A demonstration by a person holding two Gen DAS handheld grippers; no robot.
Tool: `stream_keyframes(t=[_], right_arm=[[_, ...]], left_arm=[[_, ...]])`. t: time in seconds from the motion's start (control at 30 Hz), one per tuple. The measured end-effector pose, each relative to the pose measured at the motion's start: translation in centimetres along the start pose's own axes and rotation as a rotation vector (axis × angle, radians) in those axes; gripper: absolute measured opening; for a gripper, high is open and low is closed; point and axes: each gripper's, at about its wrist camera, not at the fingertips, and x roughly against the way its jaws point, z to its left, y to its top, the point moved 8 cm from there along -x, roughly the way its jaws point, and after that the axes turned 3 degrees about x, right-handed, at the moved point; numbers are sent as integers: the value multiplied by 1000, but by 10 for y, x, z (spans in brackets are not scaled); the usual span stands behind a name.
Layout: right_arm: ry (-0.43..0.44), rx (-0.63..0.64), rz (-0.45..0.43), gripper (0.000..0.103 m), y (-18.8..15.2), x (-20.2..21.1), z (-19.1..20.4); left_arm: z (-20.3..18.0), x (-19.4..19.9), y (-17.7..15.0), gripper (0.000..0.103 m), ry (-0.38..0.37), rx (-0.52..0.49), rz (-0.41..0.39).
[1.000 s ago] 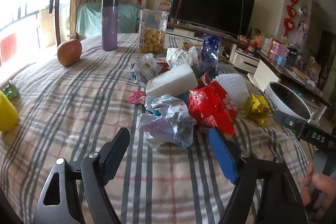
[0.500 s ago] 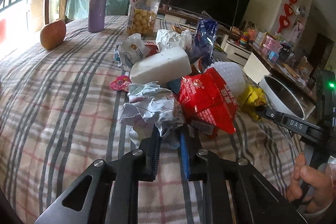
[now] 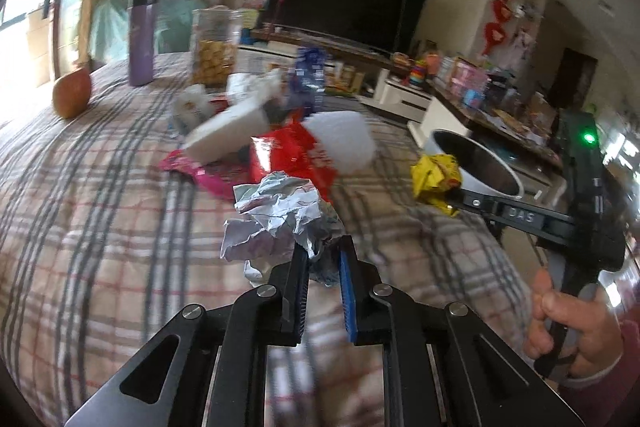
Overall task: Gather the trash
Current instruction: 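Grasp the crumpled foil with the left tool while the right tool grasps the yellow chip bag, then carry the foil and yellow bag over the bin and open both tools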
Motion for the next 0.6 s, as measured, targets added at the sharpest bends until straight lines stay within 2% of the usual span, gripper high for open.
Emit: stream_keyframes(t=[0.33,0.6], right_arm=[[-31,-48,-33,4,3,26,-33],[-85,-103,-59,4,12,45,-73]], left_arm=[[-44,-23,11,13,-98,-77,30],[-68,-70,30,13,-144,-126,57]])
